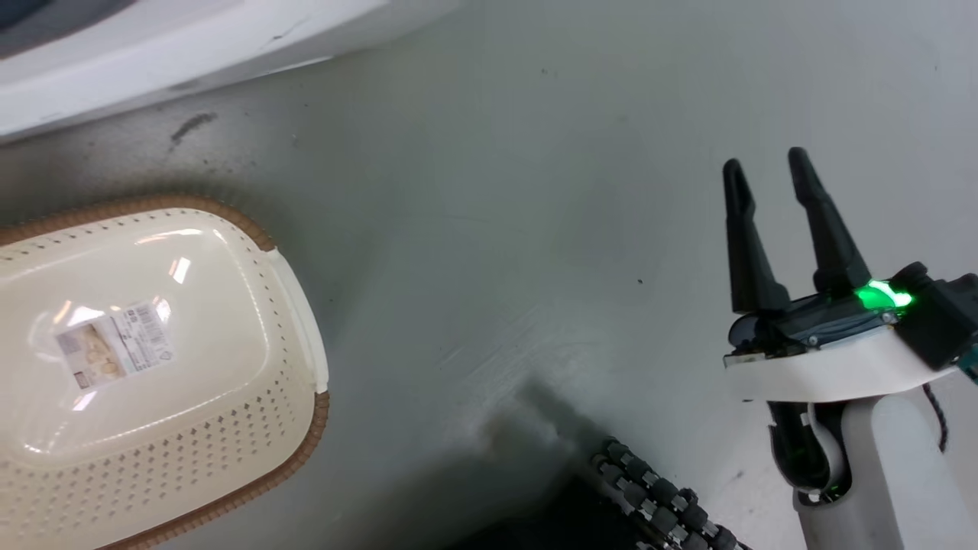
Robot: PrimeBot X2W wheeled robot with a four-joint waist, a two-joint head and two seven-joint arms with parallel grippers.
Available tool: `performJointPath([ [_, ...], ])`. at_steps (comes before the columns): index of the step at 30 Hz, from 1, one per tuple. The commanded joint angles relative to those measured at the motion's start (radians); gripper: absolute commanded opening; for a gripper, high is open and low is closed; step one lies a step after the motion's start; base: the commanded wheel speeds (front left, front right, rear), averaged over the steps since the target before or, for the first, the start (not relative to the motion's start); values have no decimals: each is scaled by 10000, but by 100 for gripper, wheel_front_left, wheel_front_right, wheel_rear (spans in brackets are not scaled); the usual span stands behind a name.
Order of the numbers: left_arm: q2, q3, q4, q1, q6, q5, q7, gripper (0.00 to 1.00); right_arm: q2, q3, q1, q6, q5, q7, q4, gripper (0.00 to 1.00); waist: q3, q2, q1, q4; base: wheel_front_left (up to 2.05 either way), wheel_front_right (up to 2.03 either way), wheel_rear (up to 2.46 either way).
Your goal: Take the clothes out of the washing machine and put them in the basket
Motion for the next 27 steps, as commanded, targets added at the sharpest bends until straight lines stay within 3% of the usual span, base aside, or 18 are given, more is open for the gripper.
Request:
performJointPath([
  [1,-182,26,148,456,140,-69,-651,0,6,-197,-146,-9,-73,-24,94,100,-438,0,0,261,0,0,0],
  [12,-1521,578,994,3089,396,-1276,-4035,0,1,-954,120,-9,-971,-24,504,100,-2488,0,0,1224,0,0,0],
  [20,-2194,877,1010,5171,530,-1854,-6461,0,6,-1562,461,-10,-1639,-24,664,100,-3843,0,0,1888,0,0,0],
  [27,-2767,1295,241,7033,1041,-2018,-7186,0,3,-1694,729,-9,-2039,-23,733,100,-4819,0,0,2386,0,0,0],
])
